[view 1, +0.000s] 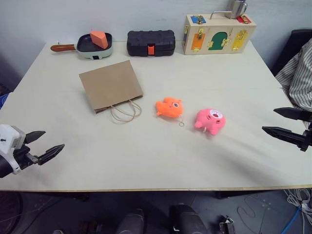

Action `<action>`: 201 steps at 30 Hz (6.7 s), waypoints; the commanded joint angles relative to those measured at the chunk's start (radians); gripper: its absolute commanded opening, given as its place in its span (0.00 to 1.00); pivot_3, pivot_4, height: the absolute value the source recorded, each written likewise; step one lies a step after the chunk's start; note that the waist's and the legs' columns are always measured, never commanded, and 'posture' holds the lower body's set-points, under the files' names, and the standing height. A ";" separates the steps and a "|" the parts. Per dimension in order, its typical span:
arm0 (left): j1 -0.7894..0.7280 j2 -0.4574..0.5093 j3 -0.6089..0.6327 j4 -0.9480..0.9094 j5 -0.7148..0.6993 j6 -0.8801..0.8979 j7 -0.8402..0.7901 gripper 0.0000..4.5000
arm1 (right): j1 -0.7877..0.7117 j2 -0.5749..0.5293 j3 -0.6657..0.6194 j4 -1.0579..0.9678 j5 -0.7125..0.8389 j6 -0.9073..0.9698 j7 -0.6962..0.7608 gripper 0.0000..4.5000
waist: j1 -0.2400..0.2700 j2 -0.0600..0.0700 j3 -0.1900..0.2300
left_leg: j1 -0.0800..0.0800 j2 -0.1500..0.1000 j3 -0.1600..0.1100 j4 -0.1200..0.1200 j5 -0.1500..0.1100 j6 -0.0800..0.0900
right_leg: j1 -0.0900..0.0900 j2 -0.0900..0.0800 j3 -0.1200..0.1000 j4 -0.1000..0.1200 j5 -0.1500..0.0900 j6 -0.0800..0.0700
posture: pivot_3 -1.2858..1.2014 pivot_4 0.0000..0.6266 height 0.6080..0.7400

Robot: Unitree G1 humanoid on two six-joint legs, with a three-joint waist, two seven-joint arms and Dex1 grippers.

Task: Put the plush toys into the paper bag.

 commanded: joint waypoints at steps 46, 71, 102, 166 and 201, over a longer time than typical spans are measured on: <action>-1.325 -0.246 -0.895 1.173 0.693 -0.756 -0.124 0.80 | -0.170 0.251 0.361 -0.752 0.193 0.166 -0.443 1.00 | -0.026 -0.008 0.002 | -0.018 -0.005 -0.002 0.017 0.000 0.000 | -0.020 -0.005 -0.008 0.017 0.000 0.000 | 0.52 0.24 1.00; -1.319 -0.255 -0.831 1.203 0.677 -0.802 -0.221 0.01 | -0.102 0.218 0.322 -0.762 0.215 0.161 -0.452 1.00 | -0.026 -0.009 0.002 | -0.019 -0.007 -0.003 0.020 0.000 0.000 | -0.020 -0.006 -0.008 0.020 0.000 0.000 | 0.52 0.24 1.00; -0.791 -0.352 -0.683 -0.261 -0.066 0.553 -0.085 0.00 | 0.058 0.348 0.503 -0.731 0.038 0.094 -0.488 0.65 | -0.004 -0.009 0.002 | -0.017 -0.007 -0.006 0.025 -0.001 0.002 | -0.014 -0.004 -0.004 0.019 0.000 0.001 | 0.52 0.24 1.00; -1.016 -0.240 -0.476 -0.205 -0.513 0.846 0.026 0.00 | -0.569 1.039 0.988 0.584 -0.767 -0.602 -0.507 0.01 | -0.106 -0.003 -0.002 | -0.001 -0.009 -0.013 0.022 0.001 -0.002 | -0.005 -0.004 -0.007 0.023 0.000 0.000 | 0.52 0.24 1.00; -0.904 -0.087 -0.559 -0.170 -0.431 0.692 -0.162 0.00 | -0.337 0.780 0.773 -0.266 -0.450 -0.127 -0.358 0.04 | -0.083 -0.001 0.000 | -0.001 -0.009 -0.016 0.011 0.001 -0.002 | -0.004 -0.004 -0.006 0.015 0.000 0.000 | 0.52 0.24 1.00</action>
